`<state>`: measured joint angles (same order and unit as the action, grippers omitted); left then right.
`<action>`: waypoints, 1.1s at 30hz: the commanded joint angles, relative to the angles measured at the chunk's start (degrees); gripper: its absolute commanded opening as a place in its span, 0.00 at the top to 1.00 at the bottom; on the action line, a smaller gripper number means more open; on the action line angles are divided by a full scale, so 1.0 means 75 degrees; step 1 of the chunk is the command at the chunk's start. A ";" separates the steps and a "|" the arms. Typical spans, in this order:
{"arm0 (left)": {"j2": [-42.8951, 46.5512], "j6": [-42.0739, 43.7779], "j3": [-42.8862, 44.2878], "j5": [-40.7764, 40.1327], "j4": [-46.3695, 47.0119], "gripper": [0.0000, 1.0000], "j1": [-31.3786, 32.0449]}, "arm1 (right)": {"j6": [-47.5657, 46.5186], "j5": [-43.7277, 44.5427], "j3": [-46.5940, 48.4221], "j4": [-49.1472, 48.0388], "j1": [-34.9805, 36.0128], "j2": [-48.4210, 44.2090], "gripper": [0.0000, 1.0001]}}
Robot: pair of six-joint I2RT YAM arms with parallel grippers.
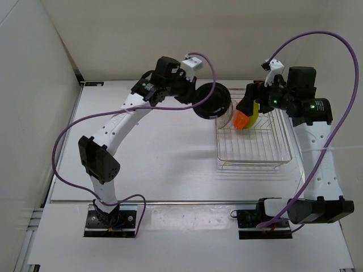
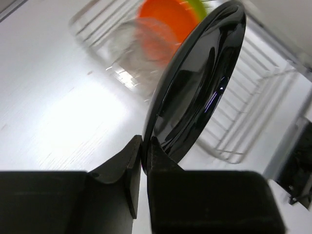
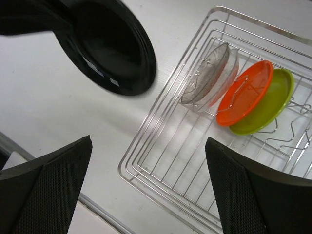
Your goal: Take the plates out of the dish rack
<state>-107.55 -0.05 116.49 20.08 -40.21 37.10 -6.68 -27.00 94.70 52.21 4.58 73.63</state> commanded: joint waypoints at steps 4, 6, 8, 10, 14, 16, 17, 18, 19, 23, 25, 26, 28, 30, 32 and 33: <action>0.1051 -0.0461 -0.1619 -0.0123 0.0789 0.89 -0.1755 | 0.0222 0.0787 -0.0028 -0.0410 0.0011 -0.0289 0.00; 0.0841 -0.0660 -0.2077 0.0392 0.0872 0.89 -0.2295 | 0.0222 0.0905 -0.0028 -0.0410 0.0011 -0.0371 0.00; 0.0177 -0.0801 -0.1986 0.1161 0.0733 0.89 -0.2602 | 0.0222 0.0999 -0.0098 -0.0410 0.0011 -0.0371 0.00; -0.0435 -0.0894 -0.1658 0.1668 0.0464 0.89 -0.2825 | 0.0152 0.1103 -0.0099 -0.0410 0.0011 -0.0371 0.00; -0.1678 -0.1001 -0.1084 0.2665 0.0205 0.89 -0.3084 | 0.0071 0.1373 -0.0169 -0.0410 0.0011 -0.0442 0.00; -0.2182 -0.1071 -0.0896 0.3039 0.0123 0.89 -0.3154 | 0.0070 0.1502 -0.0239 -0.0410 0.0011 -0.0523 0.00; -0.2335 -0.1071 -0.0825 0.3135 0.0123 0.89 -0.3154 | -0.0011 0.1503 -0.0239 -0.0410 0.0011 -0.0524 0.00; -0.2591 -0.1140 -0.0825 0.3229 0.0122 0.89 -0.3154 | -0.0012 0.1584 -0.0239 -0.0410 0.0011 -0.0524 0.00; -0.2710 -0.1234 -0.0720 0.3311 0.0122 0.89 -0.3154 | -0.0012 0.1585 -0.0239 -0.0410 0.0011 -0.0593 0.00; -0.3074 -0.1305 -0.0567 0.3604 0.0122 0.89 -0.3154 | -0.0012 0.1655 -0.0239 -0.0410 0.0011 -0.0594 0.00; -0.3284 -0.1387 -0.0567 0.3674 0.0193 0.89 -0.3154 | -0.0082 0.1736 -0.0310 -0.0410 0.0011 -0.0664 0.00; -0.3285 -0.1387 -0.0497 0.3675 0.0193 0.89 -0.3154 | -0.0082 0.1818 -0.0310 -0.0480 0.0011 -0.0664 0.00; -0.3495 -0.1457 -0.0496 0.3675 0.0193 0.89 -0.3154 | -0.0082 0.1819 -0.0380 -0.0480 0.0011 -0.0664 0.00; -0.3601 -0.1539 -0.0496 0.3675 0.0193 0.89 -0.3154 | -0.0082 0.1819 -0.0450 -0.0480 0.0011 -0.0734 0.00; -0.3707 -0.1540 -0.0426 0.3605 0.0193 0.89 -0.3154 | -0.0082 0.1819 -0.0450 -0.0480 0.0011 -0.0735 0.00; -0.3800 -0.1540 -0.0426 0.3488 0.0193 0.88 -0.3154 | -0.0082 0.1819 -0.0520 -0.0480 0.0011 -0.0735 0.00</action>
<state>-134.82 -10.96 111.39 44.05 -39.79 13.26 -6.59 -14.00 91.53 50.70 4.58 69.36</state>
